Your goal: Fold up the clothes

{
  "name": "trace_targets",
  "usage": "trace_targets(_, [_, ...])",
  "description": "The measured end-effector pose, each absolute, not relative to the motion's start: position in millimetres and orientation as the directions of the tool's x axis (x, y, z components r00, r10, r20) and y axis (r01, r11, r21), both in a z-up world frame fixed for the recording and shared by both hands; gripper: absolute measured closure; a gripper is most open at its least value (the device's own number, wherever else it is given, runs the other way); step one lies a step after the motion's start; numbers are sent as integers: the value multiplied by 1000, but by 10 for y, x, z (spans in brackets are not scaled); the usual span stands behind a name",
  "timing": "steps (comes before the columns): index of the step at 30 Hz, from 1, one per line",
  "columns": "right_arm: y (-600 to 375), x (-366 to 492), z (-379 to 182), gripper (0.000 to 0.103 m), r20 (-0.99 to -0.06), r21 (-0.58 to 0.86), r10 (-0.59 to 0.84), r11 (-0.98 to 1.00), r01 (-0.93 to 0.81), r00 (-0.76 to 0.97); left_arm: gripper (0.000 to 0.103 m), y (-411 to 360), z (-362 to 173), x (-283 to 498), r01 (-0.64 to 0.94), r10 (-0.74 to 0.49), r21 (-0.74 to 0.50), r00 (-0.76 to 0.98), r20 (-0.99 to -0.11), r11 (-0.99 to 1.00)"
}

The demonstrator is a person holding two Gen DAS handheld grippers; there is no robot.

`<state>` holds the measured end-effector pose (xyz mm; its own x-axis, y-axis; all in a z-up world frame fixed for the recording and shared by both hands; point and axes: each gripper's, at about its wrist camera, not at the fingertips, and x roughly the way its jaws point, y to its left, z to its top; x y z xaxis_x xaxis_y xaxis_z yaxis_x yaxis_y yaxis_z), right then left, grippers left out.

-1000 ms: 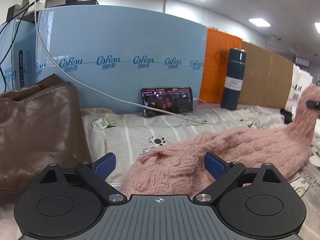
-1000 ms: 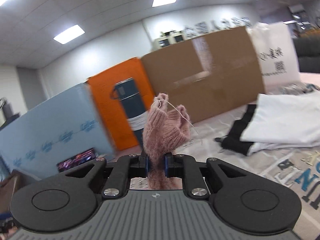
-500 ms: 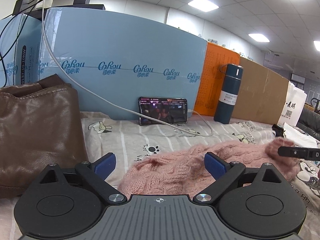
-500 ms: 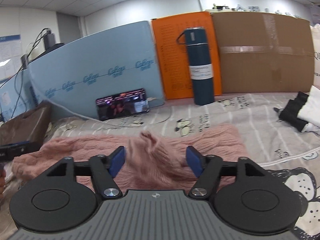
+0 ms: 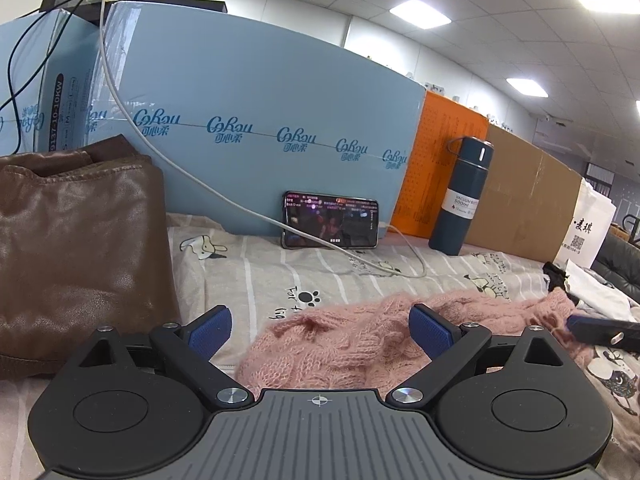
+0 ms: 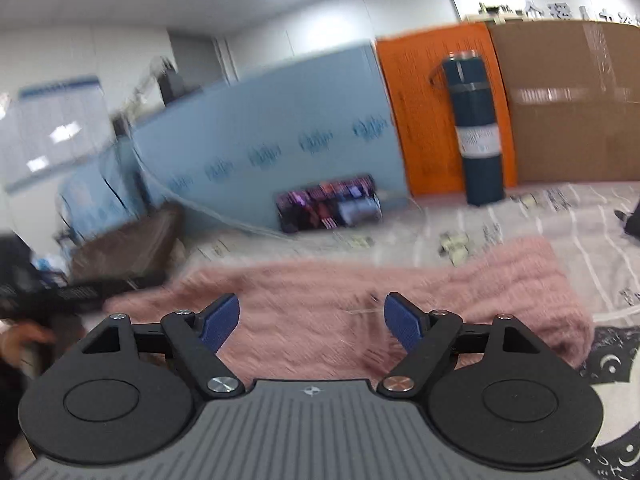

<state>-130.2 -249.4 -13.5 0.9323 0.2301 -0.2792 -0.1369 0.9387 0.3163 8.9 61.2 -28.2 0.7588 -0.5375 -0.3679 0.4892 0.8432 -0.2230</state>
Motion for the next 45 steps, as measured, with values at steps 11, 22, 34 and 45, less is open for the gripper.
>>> trace_targets(11, [-3385, -1463, -302, 14, -337, 486, -213, 795, 363, 917, 5, 595, -312, 82, 469, -522, -229, 749, -409, 853])
trace_targets(22, [-3399, -1117, -568, 48, -461, 542, -65, 769, 339, 885, 5, 571, -376, 127, 468, -522, -234, 724, -451, 852])
trace_targets(34, [-3266, -1427, -118, 82, -249, 350, -172, 902, 254, 953, 5, 530, -358, 81, 530, -582, -247, 693, -426, 811])
trace_targets(45, [-3000, -1379, -141, 82, -238, 24, -364, 925, 380, 900, 5, 399, -394, 105, 495, -493, -139, 715, -496, 858])
